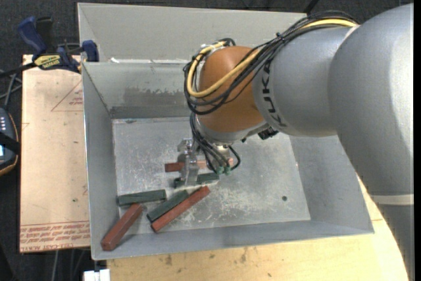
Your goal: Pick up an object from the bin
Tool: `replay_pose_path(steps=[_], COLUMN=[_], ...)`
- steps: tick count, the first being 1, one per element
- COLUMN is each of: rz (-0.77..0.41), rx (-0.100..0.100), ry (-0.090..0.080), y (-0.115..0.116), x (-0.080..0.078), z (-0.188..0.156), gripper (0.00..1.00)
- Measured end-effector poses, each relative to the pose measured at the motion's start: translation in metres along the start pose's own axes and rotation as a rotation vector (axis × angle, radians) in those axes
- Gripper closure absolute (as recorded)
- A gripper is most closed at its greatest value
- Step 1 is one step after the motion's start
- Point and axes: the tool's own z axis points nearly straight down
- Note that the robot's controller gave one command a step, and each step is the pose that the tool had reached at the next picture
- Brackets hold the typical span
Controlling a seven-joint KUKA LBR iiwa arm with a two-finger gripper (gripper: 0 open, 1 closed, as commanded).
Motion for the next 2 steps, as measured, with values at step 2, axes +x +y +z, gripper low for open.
replay_pose_path(steps=[2], rz=[0.065], rx=[-0.002], ry=[-0.009], y=[0.0179], x=[-0.0101], z=[-0.1050], gripper=[1.00])
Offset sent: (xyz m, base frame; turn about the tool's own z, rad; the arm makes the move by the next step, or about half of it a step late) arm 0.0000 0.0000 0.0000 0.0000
